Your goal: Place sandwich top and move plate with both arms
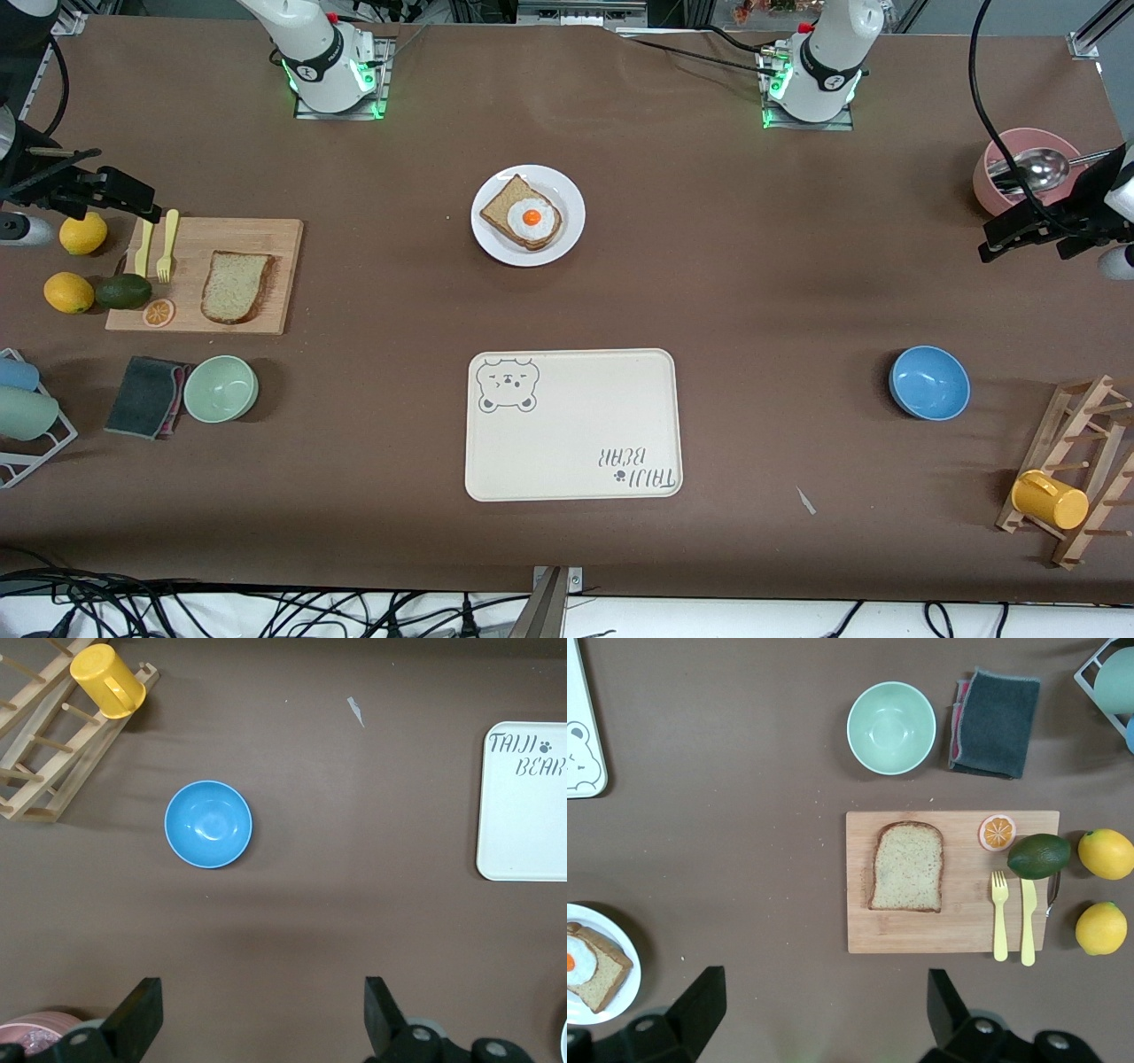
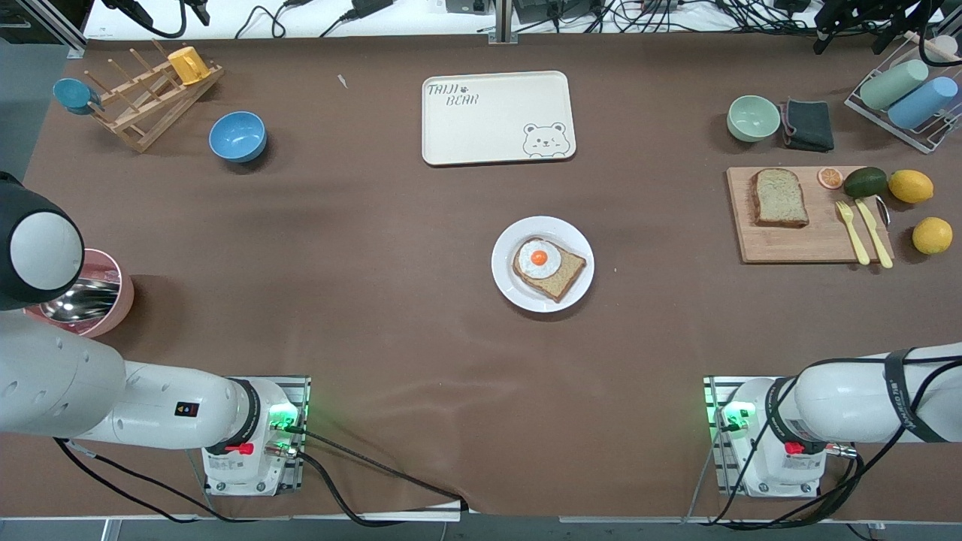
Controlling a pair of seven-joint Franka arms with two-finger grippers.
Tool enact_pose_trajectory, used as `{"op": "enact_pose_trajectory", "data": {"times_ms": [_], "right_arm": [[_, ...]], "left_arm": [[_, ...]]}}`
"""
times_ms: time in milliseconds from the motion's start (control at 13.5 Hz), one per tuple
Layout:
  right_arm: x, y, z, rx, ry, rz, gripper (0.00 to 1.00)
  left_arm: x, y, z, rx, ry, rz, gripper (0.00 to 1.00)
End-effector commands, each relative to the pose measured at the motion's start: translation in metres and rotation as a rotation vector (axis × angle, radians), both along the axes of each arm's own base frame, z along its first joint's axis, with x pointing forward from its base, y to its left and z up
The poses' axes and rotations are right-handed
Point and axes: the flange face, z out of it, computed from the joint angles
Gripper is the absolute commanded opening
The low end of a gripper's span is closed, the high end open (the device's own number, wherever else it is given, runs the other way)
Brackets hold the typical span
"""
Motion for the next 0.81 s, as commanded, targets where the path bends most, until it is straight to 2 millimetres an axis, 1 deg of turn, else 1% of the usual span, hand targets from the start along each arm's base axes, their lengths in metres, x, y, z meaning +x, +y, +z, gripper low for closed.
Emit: {"op": "enact_pose_trajectory", "data": {"times_ms": [0, 222, 370, 444, 592, 740], "right_arm": [[0.001, 0.0, 0.004, 0.009, 0.006, -0.003, 1.0], [0.007, -0.002, -0.006, 0.009, 0.023, 0.001, 1.0], [0.015, -0.002, -0.023, -0.002, 0.045, 0.004, 1.0], [0.016, -0.004, -0.026, 0.001, 0.054, 0.01, 1.0], [0.019, -0.003, -0.042, -0.012, 0.076, 0.01, 1.0], [0.03, -0.005, -0.077, -0.029, 0.11, 0.001, 0.99]], "left_arm": [[-0.002, -0.003, 0.008, -0.028, 0.0, 0.009, 1.0], [-0.002, -0.003, 0.007, -0.028, 0.006, 0.009, 1.0], [-0.002, -0.003, 0.007, -0.028, 0.006, 0.009, 1.0], [-0.003, -0.004, 0.007, -0.029, 0.005, 0.009, 1.0], [-0.002, -0.004, 0.007, -0.029, 0.006, 0.009, 1.0], [-0.002, -0.003, 0.007, -0.028, 0.006, 0.009, 1.0]]}}
